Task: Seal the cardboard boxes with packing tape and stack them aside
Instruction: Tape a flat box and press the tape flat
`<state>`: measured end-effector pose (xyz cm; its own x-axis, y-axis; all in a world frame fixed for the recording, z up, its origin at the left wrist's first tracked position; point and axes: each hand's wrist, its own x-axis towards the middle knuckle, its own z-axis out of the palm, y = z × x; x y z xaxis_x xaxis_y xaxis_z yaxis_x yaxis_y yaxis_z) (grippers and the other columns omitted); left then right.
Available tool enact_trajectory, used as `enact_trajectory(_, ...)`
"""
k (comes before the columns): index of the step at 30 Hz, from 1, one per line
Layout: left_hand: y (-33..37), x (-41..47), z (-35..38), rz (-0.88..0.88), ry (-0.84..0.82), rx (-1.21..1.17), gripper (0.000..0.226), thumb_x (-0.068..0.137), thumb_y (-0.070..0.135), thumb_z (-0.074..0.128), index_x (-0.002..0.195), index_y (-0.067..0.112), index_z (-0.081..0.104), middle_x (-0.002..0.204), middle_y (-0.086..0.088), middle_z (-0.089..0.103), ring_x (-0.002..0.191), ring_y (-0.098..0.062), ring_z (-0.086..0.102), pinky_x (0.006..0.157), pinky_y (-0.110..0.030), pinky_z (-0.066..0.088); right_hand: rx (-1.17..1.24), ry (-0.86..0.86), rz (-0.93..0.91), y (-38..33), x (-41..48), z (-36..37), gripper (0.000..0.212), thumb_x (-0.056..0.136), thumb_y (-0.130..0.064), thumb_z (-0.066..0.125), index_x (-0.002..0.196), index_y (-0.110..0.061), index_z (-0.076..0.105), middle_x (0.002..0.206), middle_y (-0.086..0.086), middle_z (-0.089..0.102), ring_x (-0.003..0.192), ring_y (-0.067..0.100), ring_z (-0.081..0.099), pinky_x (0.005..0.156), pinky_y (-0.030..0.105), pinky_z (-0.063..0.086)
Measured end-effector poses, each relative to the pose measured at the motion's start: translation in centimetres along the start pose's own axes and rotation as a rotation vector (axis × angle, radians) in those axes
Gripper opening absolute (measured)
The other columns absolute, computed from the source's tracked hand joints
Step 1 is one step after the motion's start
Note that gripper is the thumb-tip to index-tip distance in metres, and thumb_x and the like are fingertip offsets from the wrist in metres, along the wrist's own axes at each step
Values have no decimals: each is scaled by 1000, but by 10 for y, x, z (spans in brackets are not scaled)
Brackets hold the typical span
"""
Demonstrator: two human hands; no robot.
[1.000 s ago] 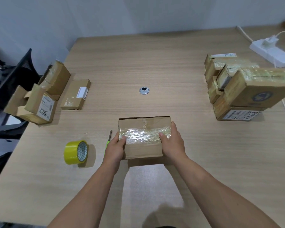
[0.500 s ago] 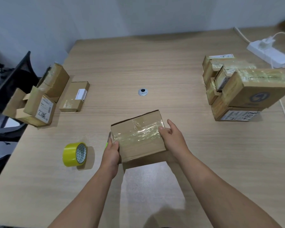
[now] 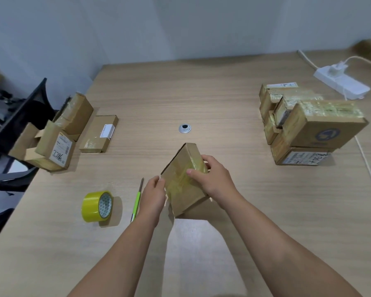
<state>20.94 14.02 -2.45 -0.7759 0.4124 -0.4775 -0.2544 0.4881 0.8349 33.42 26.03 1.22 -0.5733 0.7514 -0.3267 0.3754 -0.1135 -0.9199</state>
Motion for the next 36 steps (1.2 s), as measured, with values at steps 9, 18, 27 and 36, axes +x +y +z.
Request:
enact_trajectory(9, 41, -30, 7, 139, -100, -187, 23, 101, 26, 52, 114, 21, 69, 109, 0, 74, 108, -17, 68, 89, -44, 56, -9, -61, -6, -9, -4, 39, 42, 93, -48, 55, 130, -28, 55, 122, -2, 61, 110, 17, 62, 97, 41, 52)
enact_trajectory(18, 39, -26, -10, 343, 8, 173, 21, 100, 32, 54, 111, 26, 71, 100, 12, 69, 91, 2, 61, 74, -15, 42, 15, 60, 21, -9, 0, 64, 26, 100, -43, 51, 117, -25, 59, 116, -1, 62, 98, 8, 59, 72, 21, 42)
enact_trajectory(27, 37, -8, -28, 456, -77, 353, 37, 90, 39, 37, 61, 17, 44, 55, 6, 44, 61, -17, 41, 62, -36, 35, -89, 199, -38, -11, -6, 83, 21, 104, -25, 44, 95, -16, 60, 103, 3, 58, 85, 3, 52, 66, 7, 34)
enact_trajectory(36, 43, 4, -31, 372, -111, 333, 41, 90, 41, 42, 58, 15, 38, 55, 5, 41, 63, -22, 38, 60, -34, 31, 4, 279, -8, -9, -9, 85, 31, 105, -30, 40, 76, -20, 45, 86, 0, 53, 78, 18, 48, 63, 29, 34)
